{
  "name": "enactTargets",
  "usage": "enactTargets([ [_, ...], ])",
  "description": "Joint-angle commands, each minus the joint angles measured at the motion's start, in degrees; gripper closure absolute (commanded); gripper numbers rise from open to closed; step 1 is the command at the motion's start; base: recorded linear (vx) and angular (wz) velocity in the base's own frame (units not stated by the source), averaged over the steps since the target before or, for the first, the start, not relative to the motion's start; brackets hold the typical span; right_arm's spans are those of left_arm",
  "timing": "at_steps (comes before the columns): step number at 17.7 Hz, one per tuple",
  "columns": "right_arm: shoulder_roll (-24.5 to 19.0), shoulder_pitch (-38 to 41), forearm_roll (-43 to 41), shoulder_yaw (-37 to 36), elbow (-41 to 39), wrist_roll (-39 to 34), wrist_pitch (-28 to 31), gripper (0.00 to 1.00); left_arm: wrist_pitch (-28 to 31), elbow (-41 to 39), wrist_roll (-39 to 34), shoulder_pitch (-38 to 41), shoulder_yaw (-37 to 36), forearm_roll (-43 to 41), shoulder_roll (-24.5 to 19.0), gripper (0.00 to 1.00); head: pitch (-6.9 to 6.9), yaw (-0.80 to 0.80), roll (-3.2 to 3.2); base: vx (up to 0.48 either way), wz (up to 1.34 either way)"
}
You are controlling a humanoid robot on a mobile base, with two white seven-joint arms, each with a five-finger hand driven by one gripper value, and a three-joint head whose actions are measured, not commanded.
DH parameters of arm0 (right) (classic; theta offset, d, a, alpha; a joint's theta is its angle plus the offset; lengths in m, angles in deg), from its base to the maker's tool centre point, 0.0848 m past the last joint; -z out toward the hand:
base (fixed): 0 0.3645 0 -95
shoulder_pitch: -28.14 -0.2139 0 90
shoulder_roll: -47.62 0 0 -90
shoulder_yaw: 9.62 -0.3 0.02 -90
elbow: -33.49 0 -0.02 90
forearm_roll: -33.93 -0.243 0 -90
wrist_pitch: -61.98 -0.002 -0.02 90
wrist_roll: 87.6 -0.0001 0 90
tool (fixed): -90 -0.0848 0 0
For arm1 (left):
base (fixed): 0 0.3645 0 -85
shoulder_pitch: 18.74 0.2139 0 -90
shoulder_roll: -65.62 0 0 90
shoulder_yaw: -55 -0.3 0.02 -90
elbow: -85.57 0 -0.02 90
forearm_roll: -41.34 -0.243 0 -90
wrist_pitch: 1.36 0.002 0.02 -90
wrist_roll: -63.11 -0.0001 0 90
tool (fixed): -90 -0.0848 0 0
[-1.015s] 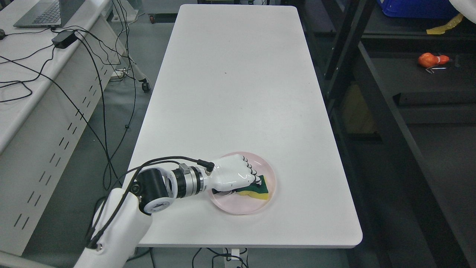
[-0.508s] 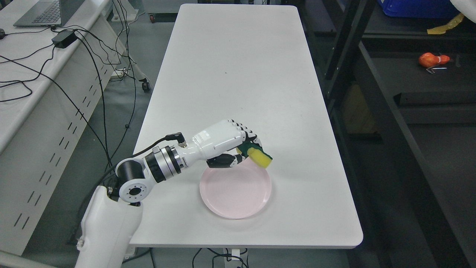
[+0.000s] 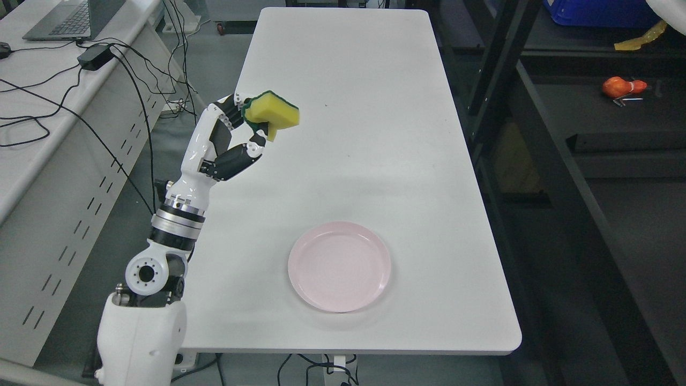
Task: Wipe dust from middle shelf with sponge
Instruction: 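Lift the sponge off the plate with the left hand, then hold the sponge up in the left hand while turning toward the shelf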
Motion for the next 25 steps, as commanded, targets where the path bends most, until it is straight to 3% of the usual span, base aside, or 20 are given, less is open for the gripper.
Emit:
enactTargets([
  [1,1.0,0.01,0.0,0.07,-1.0,0.01,0.04,0.0,0.75,0.08,-3.46,5.58,7.34,15.12,0.69,1.0,0.0,0.0,0.0,-0.023,0.0],
  [25,1.0,0.01,0.0,-0.02,-1.0,0.01,0.04,0.0,-0.13,0.08,-3.73,8.04,6.37,15.31,0.69,1.0,0.0,0.0,0.0,-0.161,-0.09],
])
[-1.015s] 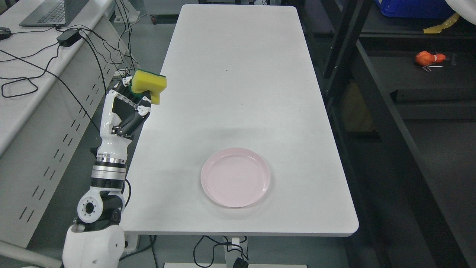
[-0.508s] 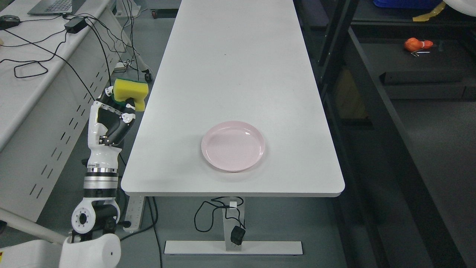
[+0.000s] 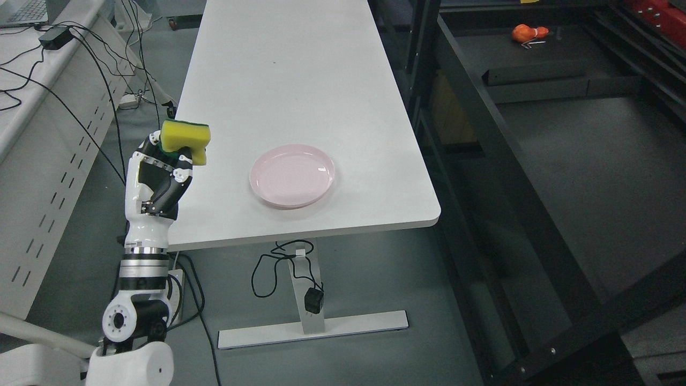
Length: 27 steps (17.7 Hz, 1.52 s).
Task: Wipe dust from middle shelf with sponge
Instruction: 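Hold the sponge up in the left hand while turning toward the shelf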
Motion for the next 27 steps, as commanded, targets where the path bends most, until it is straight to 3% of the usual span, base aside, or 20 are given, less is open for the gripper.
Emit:
enactTargets([
  [1,1.0,-0.01,0.0,0.06,-1.0,0.01,0.04,0.0,0.06,0.01,-0.01,0.26,-0.34,0.09,-0.87,1.0,0.0,0.0,0.0,-0.279,-0.1],
  [13,1.0,-0.01,0.0,0.06,-1.0,0.01,0.04,0.0,-0.03,-0.7,0.52,0.0,-0.86,-0.27,-0.87,1.0,0.0,0.0,0.0,-0.267,-0.06],
  [23,1.0,-0.01,0.0,-0.02,-1.0,0.01,0.04,0.0,-0.2,-0.43,1.05,-2.11,-11.49,-1.76,-0.87,0.99,0.0,0.0,0.0,-0.221,-0.21],
  [27,1.0,-0.01,0.0,-0.02,-1.0,0.01,0.04,0.0,-0.12,-0.26,1.22,-2.2,-12.46,-1.76,-0.87,0.99,0.0,0.0,0.0,-0.149,-0.52],
])
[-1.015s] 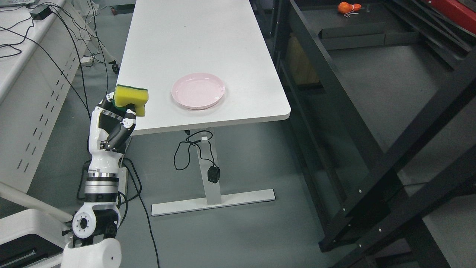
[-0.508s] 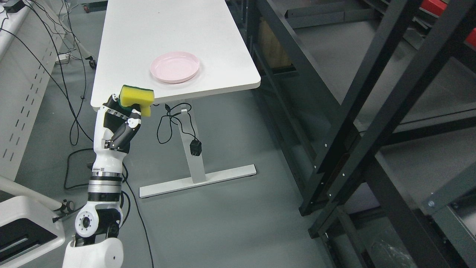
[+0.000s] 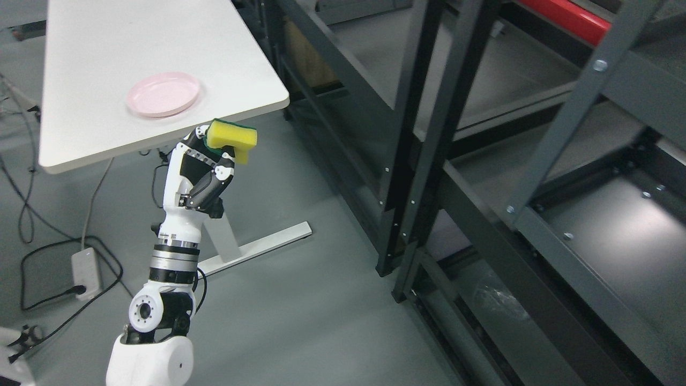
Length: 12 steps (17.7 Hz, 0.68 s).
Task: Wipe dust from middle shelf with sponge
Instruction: 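Hold the sponge up in the left hand while turning toward the shelf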
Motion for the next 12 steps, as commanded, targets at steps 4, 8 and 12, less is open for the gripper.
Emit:
enactTargets([
  [4,1.0,0.0,0.0,-0.03,-1.0,0.02,0.04,0.0,-0.14,0.39,0.09,-0.56,-7.9,-0.3,-1.0,0.99,0.0,0.0,0.0,-0.112,-0.66],
  [8,1.0,0.0,0.0,-0.03,-1.0,0.02,0.04,0.0,-1.28,0.3,0.44,-0.56,-11.41,-0.3,-1.0,0.99,0.0,0.0,0.0,-0.097,-0.55],
  [12,1.0,0.0,0.0,-0.03,-1.0,0.02,0.04,0.0,-1.46,0.3,0.53,-1.34,-12.47,-1.52,-1.0,0.99,-0.01,0.0,0.0,-0.089,-0.58],
])
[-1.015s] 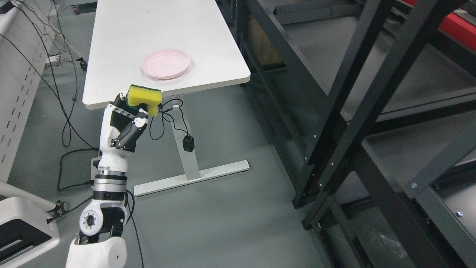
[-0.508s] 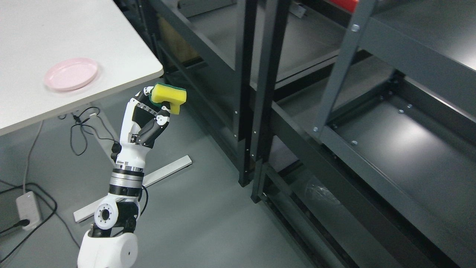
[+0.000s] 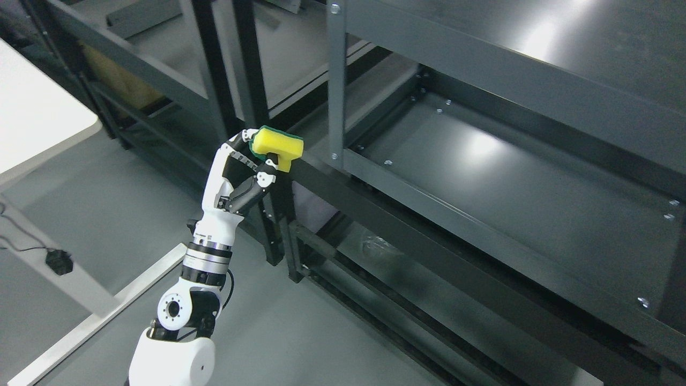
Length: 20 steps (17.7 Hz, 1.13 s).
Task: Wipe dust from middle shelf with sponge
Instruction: 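Reach the sponge into the middle shelf and wipe toward the shelf's near edge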
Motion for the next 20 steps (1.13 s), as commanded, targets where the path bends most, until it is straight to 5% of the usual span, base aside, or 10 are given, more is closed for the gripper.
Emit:
enactTargets([
  [1,1.0,-0.01,0.0,0.06,-1.0,0.02,0.04,0.0,-0.11,0.08,0.69,-1.32,-5.02,-2.58,-1.0,0.99,0.0,0.0,0.0,-0.083,-0.63],
  [5,1.0,-0.01,0.0,0.06,-1.0,0.02,0.04,0.0,-1.77,-0.01,7.46,-5.53,-6.42,-13.03,-1.0,0.99,0.0,0.0,0.0,-0.05,-0.59],
  [12,1.0,-0.01,0.0,-0.02,-1.0,0.02,0.04,0.0,-14.6,-0.62,13.35,-14.06,-16.88,-31.93,-1.0,0.99,0.0,0.0,0.0,-0.014,-0.42],
  [20,1.0,-0.01,0.0,0.06,-1.0,0.02,0.04,0.0,-26.65,-5.45,13.79,-12.84,-17.42,-38.2,-1.0,1.0,-0.02,0.0,0.0,-0.011,-0.28],
])
